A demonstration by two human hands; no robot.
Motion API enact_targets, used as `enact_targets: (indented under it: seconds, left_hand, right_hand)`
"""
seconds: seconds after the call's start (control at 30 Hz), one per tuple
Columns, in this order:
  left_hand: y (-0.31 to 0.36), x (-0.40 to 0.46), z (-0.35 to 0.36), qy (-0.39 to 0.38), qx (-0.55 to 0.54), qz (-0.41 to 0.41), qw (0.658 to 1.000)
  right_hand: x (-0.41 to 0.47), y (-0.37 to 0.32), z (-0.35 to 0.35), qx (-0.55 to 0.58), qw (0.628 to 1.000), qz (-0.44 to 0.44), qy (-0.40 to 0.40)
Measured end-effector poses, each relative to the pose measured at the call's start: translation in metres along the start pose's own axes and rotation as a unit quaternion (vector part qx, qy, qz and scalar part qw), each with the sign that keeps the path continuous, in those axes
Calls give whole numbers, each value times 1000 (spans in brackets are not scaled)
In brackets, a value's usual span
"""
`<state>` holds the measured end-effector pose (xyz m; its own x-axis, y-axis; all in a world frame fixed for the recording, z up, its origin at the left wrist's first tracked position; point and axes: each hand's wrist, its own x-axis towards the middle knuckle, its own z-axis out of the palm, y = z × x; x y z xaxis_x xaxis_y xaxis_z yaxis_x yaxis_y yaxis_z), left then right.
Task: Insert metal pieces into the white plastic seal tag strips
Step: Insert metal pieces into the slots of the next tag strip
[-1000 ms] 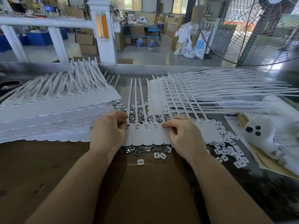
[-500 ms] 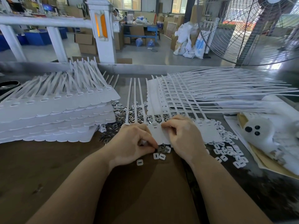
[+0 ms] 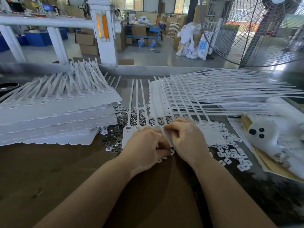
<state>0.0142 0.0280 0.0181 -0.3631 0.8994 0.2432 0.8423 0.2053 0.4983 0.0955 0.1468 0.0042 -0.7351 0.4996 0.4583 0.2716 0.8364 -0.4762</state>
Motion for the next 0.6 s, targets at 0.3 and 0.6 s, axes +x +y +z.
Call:
enact_targets:
  seconds: [0.3,0.6]
  left_hand:
    - [-23,3,-20,131,-195,-153,960]
    - [-43,6,-29,176,-6,-164,971]
  right_hand:
    - [-1,0,0,-3,1000,-4,0]
    - [-1,0,0,-6,1000,-7,-3]
